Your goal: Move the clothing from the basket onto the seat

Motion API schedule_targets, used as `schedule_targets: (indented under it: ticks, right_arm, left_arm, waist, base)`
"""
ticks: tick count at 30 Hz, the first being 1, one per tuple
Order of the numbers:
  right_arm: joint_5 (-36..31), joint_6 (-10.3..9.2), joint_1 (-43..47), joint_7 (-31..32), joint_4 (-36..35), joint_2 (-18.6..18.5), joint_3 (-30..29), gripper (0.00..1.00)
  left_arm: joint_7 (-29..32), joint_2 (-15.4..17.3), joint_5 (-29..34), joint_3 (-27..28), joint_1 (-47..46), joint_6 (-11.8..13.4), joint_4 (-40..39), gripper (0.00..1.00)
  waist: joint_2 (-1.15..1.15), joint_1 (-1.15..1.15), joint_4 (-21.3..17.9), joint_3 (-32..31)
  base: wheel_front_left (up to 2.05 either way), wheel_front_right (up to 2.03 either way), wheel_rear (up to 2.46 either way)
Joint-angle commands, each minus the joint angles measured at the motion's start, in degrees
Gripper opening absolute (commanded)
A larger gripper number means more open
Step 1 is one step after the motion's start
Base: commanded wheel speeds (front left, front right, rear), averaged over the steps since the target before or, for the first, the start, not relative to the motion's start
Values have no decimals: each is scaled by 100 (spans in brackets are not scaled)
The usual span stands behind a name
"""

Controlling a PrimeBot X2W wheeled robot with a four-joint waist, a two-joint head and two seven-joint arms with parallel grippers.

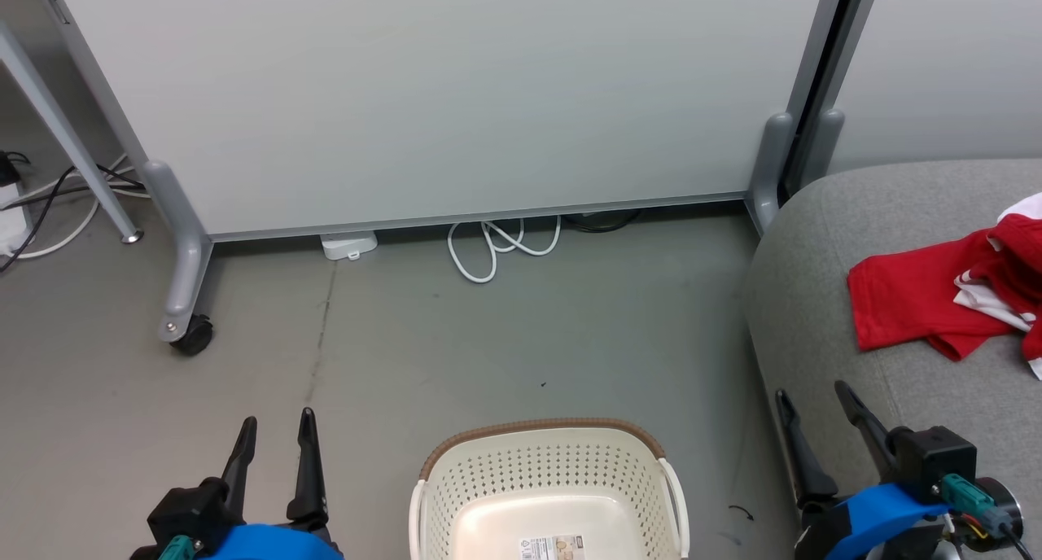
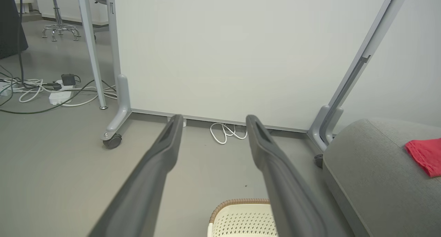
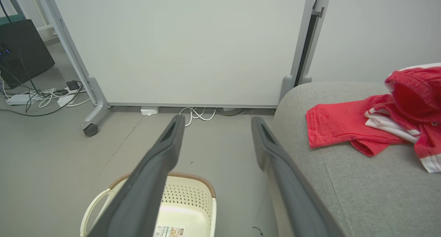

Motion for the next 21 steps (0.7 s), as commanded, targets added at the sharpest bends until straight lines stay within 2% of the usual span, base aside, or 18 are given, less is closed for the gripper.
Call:
schedule_targets:
  ticks: [1, 21]
  right_arm:
    - [-6, 3, 60, -5, -1, 6, 5, 100]
    - [144, 2, -88, -57, 131, 7, 67, 100]
  left_arm:
    - [-17, 2, 21, -8, -46, -46, 10, 100]
    - [-17, 14, -53, -123, -8, -54, -37, 100]
  waist:
    - [0, 0, 10, 1]
    - [0, 0, 15, 11]
  base:
    - [0, 0, 0]
    - [0, 0, 0]
